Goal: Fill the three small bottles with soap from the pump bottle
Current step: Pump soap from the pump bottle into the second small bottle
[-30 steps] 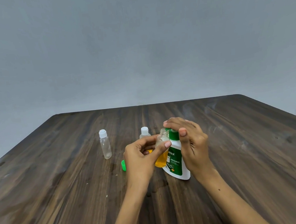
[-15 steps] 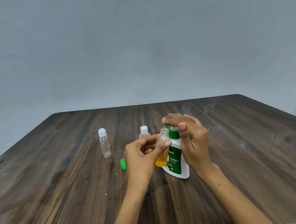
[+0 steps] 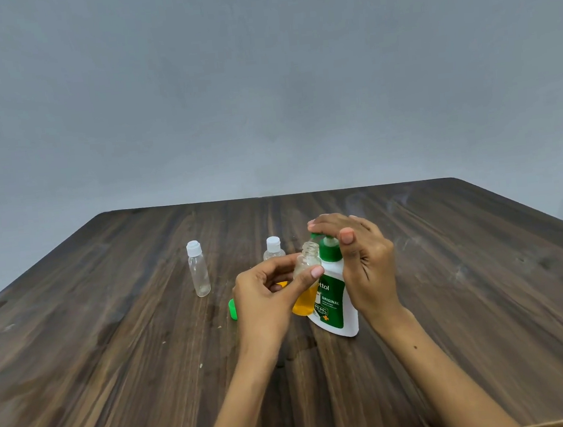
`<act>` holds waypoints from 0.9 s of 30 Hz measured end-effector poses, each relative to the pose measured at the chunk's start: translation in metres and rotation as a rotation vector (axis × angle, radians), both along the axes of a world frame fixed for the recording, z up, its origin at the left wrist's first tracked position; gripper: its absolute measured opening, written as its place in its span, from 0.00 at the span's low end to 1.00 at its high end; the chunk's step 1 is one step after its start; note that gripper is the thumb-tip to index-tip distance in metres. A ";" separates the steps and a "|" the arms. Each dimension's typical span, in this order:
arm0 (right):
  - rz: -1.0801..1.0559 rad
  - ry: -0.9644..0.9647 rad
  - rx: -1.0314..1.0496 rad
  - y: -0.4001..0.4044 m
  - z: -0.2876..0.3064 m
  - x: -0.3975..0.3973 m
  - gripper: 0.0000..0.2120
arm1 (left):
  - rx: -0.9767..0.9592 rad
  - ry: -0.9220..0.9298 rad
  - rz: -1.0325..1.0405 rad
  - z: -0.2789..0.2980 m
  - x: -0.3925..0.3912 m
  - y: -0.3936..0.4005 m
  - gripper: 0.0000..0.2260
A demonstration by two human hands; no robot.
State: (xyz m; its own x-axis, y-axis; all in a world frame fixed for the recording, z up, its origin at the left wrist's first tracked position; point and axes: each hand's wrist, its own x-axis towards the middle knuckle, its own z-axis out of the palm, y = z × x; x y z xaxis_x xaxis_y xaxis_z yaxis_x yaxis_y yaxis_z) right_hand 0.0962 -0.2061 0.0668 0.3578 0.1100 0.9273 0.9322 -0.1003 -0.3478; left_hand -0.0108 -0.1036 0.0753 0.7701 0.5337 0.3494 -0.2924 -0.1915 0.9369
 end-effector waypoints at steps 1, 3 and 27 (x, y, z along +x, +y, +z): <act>0.004 0.006 0.005 0.000 -0.002 0.000 0.31 | 0.003 0.001 0.002 0.000 0.000 0.001 0.12; 0.009 0.015 0.012 0.000 -0.005 -0.001 0.30 | 0.004 0.001 0.005 -0.001 0.000 0.001 0.12; 0.006 -0.004 -0.006 -0.001 -0.005 0.001 0.29 | -0.016 0.002 0.007 0.000 0.003 0.000 0.15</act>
State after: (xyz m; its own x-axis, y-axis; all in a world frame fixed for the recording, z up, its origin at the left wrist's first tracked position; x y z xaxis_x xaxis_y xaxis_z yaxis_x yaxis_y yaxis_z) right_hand 0.0967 -0.2075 0.0623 0.3531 0.1177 0.9282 0.9343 -0.0964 -0.3432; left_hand -0.0075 -0.1031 0.0755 0.7669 0.5448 0.3392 -0.2895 -0.1781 0.9405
